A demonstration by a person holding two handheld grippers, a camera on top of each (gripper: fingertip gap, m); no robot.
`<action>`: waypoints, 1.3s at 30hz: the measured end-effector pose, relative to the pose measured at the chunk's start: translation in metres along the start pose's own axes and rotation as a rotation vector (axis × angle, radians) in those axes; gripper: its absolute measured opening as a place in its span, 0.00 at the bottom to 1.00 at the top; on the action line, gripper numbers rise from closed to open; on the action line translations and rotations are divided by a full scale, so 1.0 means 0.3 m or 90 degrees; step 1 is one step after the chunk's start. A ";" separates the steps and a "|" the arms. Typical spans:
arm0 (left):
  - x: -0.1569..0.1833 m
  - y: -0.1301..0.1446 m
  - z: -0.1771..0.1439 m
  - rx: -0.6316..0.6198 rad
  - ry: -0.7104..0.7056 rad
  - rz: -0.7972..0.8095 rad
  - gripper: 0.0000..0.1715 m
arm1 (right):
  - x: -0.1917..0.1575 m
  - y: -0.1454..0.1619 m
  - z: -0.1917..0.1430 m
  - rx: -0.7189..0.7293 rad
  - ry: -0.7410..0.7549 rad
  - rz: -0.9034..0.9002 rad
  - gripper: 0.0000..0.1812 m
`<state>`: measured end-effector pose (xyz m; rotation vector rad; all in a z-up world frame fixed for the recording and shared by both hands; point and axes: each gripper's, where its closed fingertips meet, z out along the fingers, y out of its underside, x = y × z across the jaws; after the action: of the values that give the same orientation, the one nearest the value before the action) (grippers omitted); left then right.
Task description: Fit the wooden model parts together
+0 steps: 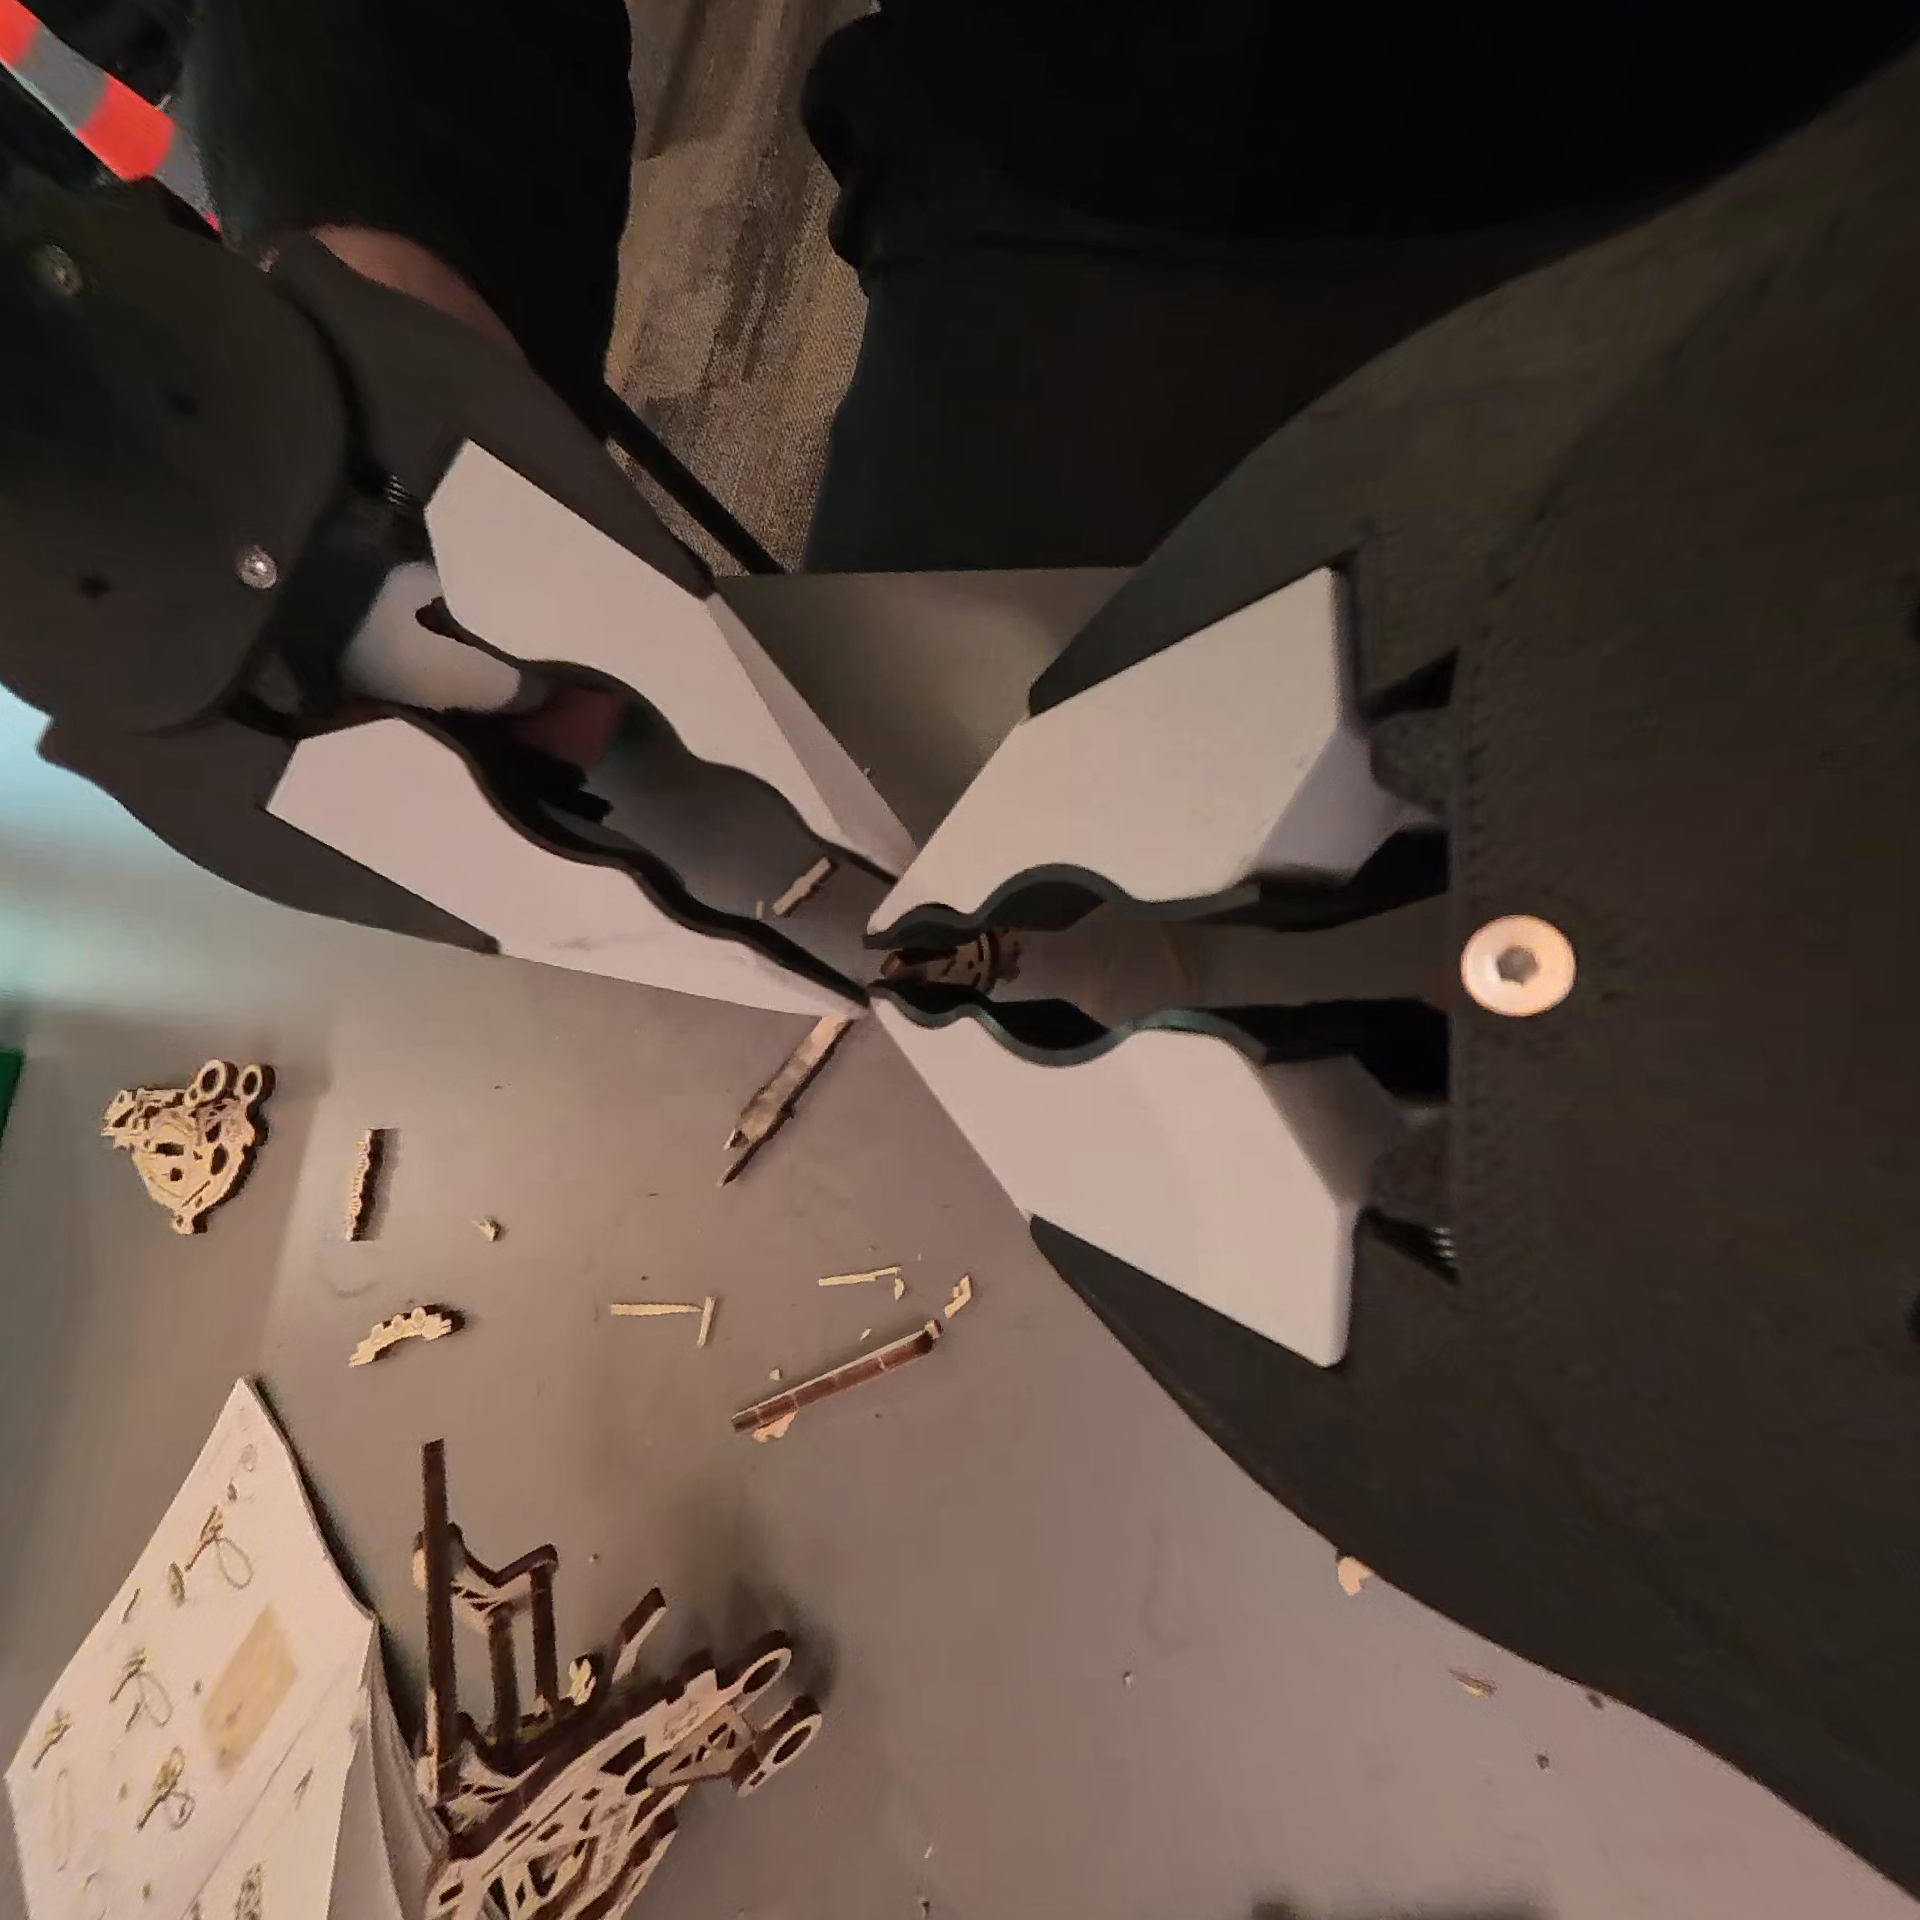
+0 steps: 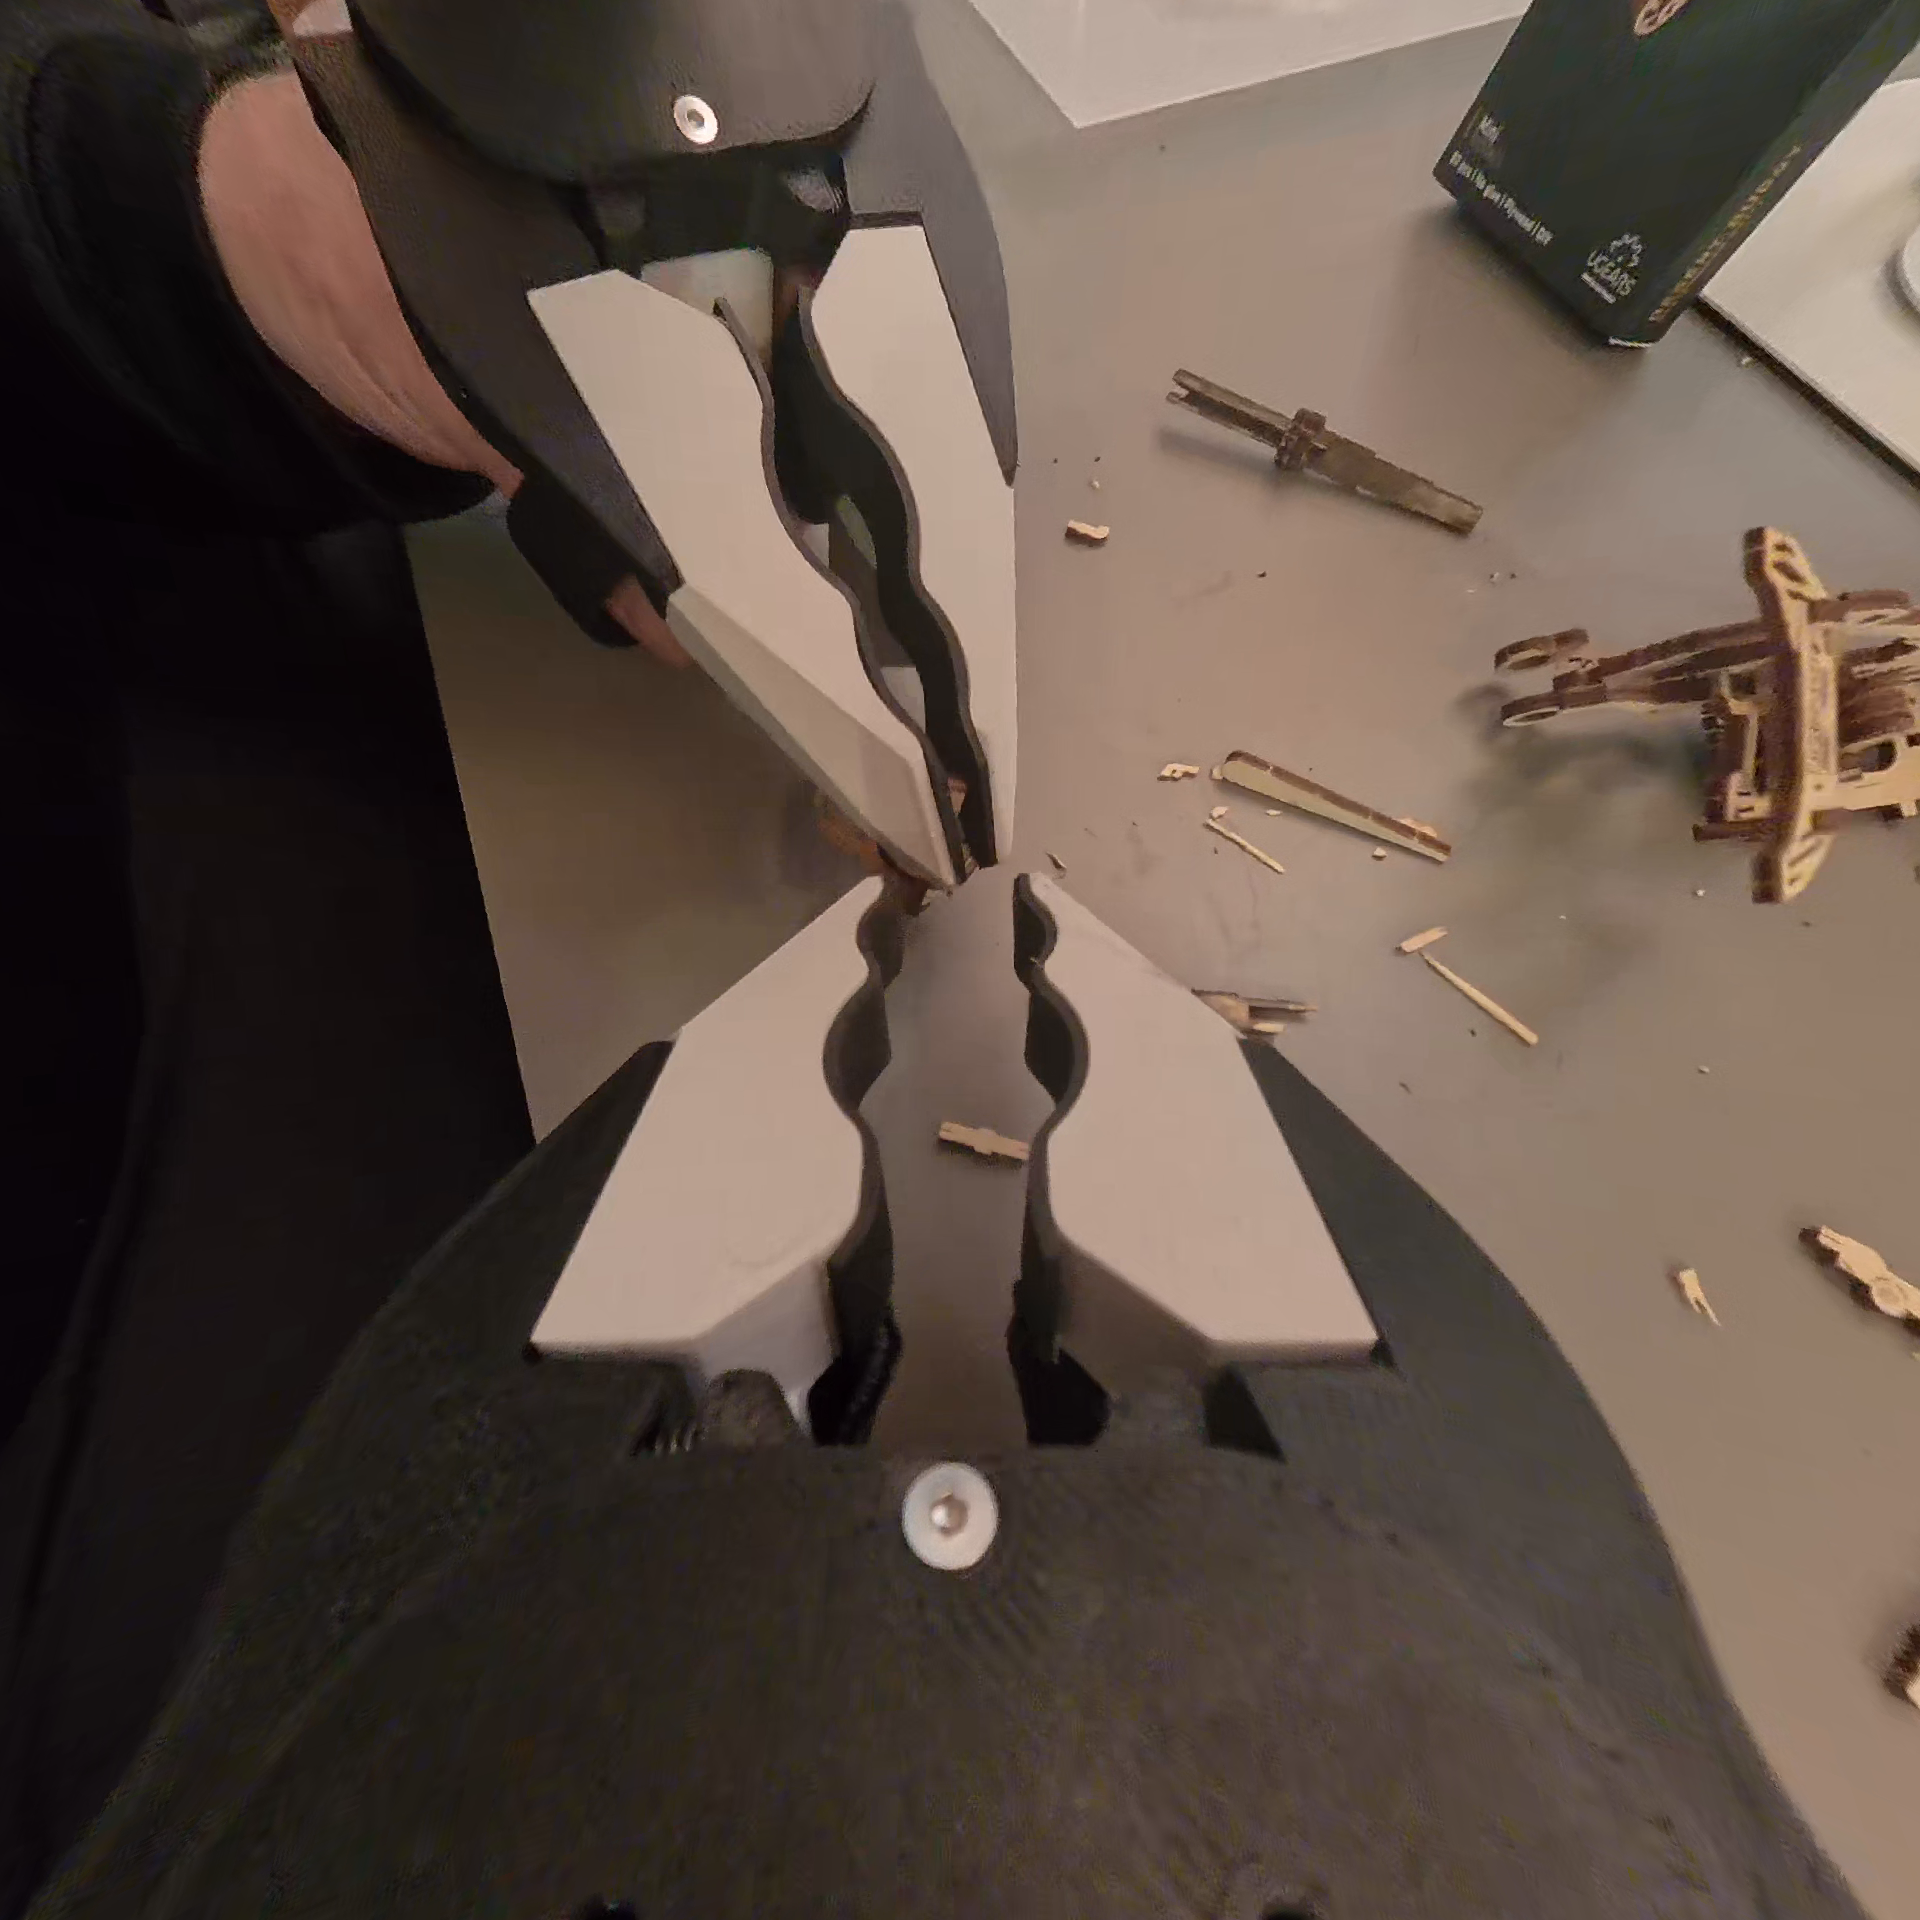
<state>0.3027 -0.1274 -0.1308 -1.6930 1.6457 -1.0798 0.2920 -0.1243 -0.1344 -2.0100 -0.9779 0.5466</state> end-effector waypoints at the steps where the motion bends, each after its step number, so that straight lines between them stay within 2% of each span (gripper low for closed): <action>1: -0.002 0.005 -0.001 -0.005 -0.003 -0.001 0.02 | -0.003 0.002 0.009 -0.004 -0.003 -0.003 0.10; 5: 0.007 0.021 -0.008 -0.016 0.001 0.013 0.04 | -0.015 0.016 0.032 -0.031 -0.003 -0.029 0.07; 11: 0.008 0.037 -0.055 -0.005 0.005 -0.012 0.17 | -0.028 0.015 0.028 -0.032 -0.013 -0.028 0.07; 14: 0.013 0.050 -0.086 -0.001 0.009 -0.014 0.18 | -0.033 -0.003 0.019 -0.017 -0.018 -0.031 0.07; 20: 0.003 0.065 -0.168 0.010 0.003 -0.035 0.15 | -0.055 -0.016 0.028 -0.022 -0.027 -0.052 0.06; 25: -0.047 0.130 -0.235 -0.024 -0.061 -0.039 0.14 | -0.028 -0.018 0.052 -0.046 -0.024 -0.048 0.07; 29: -0.050 0.147 -0.191 -0.049 -0.073 -0.009 0.13 | -0.012 0.026 0.095 -0.101 -0.048 -0.031 0.06; 33: -0.038 0.170 -0.144 -0.089 -0.083 0.034 0.11 | -0.029 0.020 0.117 -0.102 -0.072 -0.038 0.00; 39: -0.035 0.153 -0.126 -0.080 -0.092 0.050 0.07 | -0.044 0.006 0.127 -0.092 -0.086 -0.048 0.00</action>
<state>0.2467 -0.1164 -0.1505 -1.7258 1.7032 -0.8118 0.2596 -0.1172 -0.1574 -2.0743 -1.2011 0.5917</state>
